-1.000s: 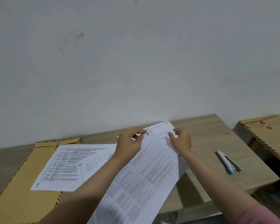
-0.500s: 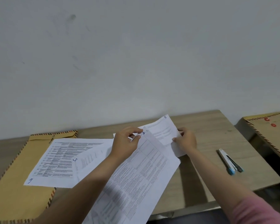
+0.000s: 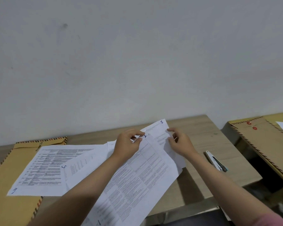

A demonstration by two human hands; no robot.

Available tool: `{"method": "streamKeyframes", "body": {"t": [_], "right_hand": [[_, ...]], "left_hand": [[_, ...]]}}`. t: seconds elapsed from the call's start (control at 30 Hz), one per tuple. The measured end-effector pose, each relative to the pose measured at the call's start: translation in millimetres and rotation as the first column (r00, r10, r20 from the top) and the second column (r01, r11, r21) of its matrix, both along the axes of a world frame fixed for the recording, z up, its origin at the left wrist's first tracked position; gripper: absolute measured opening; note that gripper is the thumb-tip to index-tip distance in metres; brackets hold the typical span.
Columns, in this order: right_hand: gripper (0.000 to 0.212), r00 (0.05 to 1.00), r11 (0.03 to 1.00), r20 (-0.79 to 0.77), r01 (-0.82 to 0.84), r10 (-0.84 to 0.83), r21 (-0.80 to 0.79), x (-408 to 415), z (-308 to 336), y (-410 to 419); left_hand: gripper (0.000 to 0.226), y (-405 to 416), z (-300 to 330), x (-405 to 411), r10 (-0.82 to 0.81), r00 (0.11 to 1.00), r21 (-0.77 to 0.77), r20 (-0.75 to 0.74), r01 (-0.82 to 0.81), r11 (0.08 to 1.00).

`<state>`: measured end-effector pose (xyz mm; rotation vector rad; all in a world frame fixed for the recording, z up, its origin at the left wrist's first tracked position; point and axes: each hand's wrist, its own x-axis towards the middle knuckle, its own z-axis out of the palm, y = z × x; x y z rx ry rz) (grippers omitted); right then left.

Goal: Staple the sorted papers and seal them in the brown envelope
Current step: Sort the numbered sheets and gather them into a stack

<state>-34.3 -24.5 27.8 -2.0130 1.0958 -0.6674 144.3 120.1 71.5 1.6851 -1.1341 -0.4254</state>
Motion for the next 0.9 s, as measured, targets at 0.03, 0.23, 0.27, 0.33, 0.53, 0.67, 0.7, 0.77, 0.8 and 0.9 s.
{"method": "streamKeyframes", "body": {"t": [0.03, 0.23, 0.27, 0.33, 0.53, 0.67, 0.7, 0.77, 0.8, 0.9], "right_hand": [[0.035, 1.000, 1.000, 0.005, 0.007, -0.007, -0.001, 0.8, -1.1, 1.8], [0.041, 0.999, 1.000, 0.031, 0.022, -0.023, 0.011, 1.4, -1.9, 14.2], [0.039, 0.997, 0.999, 0.066, 0.042, -0.043, 0.017, 1.4, 0.6, 16.2], [0.028, 0.984, 0.996, 0.154, 0.085, -0.089, 0.035, 1.7, 6.6, 19.3], [0.036, 0.962, 1.000, 0.270, 0.026, -0.024, -0.001, 1.4, 41.6, 33.2], [0.038, 0.936, 0.997, 0.343, -0.073, 0.078, -0.026, -1.0, 64.7, 43.4], [0.035, 0.922, 0.996, 0.377, -0.087, 0.089, -0.024, -1.8, 69.8, 46.5], [0.022, 0.894, 0.995, 0.436, -0.097, 0.101, -0.033, -2.8, 78.7, 53.2], [0.015, 0.886, 0.996, 0.455, -0.085, 0.093, -0.038, -2.4, 82.8, 56.4], [0.014, 0.887, 0.998, 0.460, -0.014, 0.043, -0.067, 0.5, 88.9, 62.3]], "left_hand": [[0.033, -0.5, 0.1, -1.9, -0.002, 1.000, -0.003, -0.002, 0.002, 1.000], [0.028, 2.4, 1.8, -7.7, 0.000, 1.000, 0.010, -0.009, 0.000, 1.000], [0.028, 2.9, 2.8, -8.1, 0.002, 1.000, 0.009, -0.013, -0.002, 1.000], [0.030, 3.5, 4.6, -9.4, 0.001, 1.000, 0.005, -0.025, 0.000, 1.000], [0.024, 1.2, 14.1, -15.0, -0.016, 0.996, -0.038, -0.090, 0.013, 0.999], [0.024, -3.6, 31.5, -18.2, -0.034, 0.996, -0.120, -0.085, 0.024, 0.993], [0.025, -4.4, 35.7, -19.2, -0.036, 0.996, -0.140, -0.080, 0.024, 0.990], [0.025, -5.7, 41.7, -21.0, -0.031, 0.998, -0.173, -0.060, 0.020, 0.985], [0.024, -6.0, 43.2, -21.6, -0.027, 0.999, -0.184, -0.044, 0.018, 0.983], [0.022, -6.0, 44.8, -23.8, -0.010, 1.000, -0.217, 0.011, 0.012, 0.976]]}}
